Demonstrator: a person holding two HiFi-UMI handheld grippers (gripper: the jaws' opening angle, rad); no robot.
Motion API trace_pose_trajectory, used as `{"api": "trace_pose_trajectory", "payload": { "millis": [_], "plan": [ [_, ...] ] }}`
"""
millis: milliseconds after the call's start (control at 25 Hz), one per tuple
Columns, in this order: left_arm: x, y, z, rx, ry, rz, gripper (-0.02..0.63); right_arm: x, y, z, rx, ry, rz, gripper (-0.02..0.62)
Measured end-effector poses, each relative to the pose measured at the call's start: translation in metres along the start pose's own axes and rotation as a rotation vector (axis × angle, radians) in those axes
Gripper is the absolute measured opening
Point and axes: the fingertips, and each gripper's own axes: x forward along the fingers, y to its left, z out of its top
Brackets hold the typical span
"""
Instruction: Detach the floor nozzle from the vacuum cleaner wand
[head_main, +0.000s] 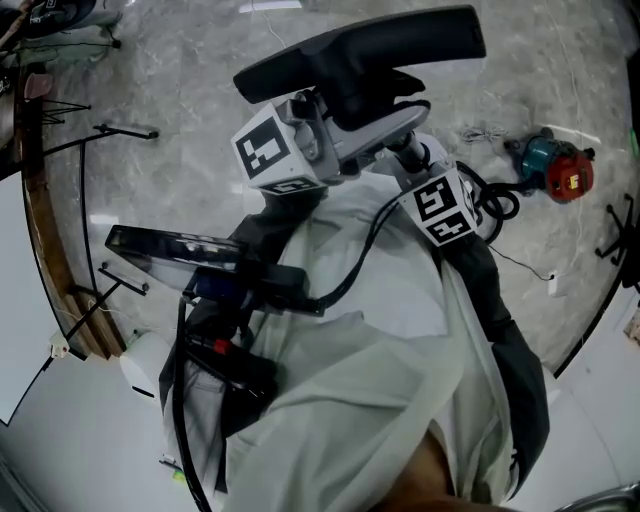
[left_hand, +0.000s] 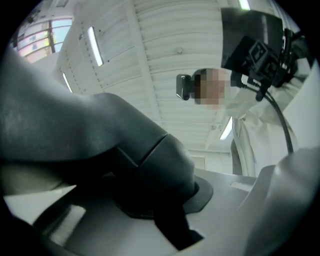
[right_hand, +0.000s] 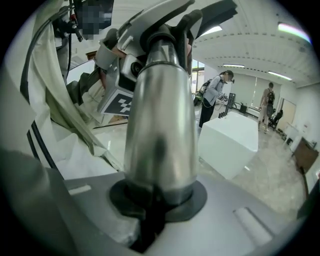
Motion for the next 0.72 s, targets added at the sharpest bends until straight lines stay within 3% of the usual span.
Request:
{"api": "trace_pose_trajectory", "payload": {
  "millis": [120, 320, 400, 480, 560, 640, 720],
  "plan": [
    [0.004, -0.015, -0.001, 0.027, 0.040, -0.094, 0.072, -0.005, 0.005, 0.003, -0.014, -0.014, 0.055, 0.038],
    [0.002, -0.035, -0.003, 0.020, -0.013, -0.220, 0.072, -0.018, 0.022, -0.002, -0.028, -0.034, 0.246, 0.038],
    [0.002, -0.040, 0.000, -0.006, -0.048, -0.265, 0.072, -0.022, 0.024, -0.002, -0.032, -0.036, 0.277, 0.038],
    [0.006, -0.036, -0.001, 0.023, -0.047, -0.234, 0.071, -0.022, 0.016, -0.001, -0.015, -0.032, 0.215, 0.038],
    [0.013, -0.023, -0.003, 0.075, -0.040, -0.131, 0.071, -0.020, 0.001, 0.001, 0.019, -0.034, 0.084, 0.038],
    [0.019, -0.011, -0.002, 0.068, -0.065, -0.037, 0.071, -0.019, -0.012, 0.003, 0.046, -0.043, -0.036, 0.040],
    [0.024, -0.006, 0.002, 0.044, -0.097, -0.002, 0.071, -0.020, -0.019, 0.003, 0.058, -0.050, -0.094, 0.040]
  ]
}}
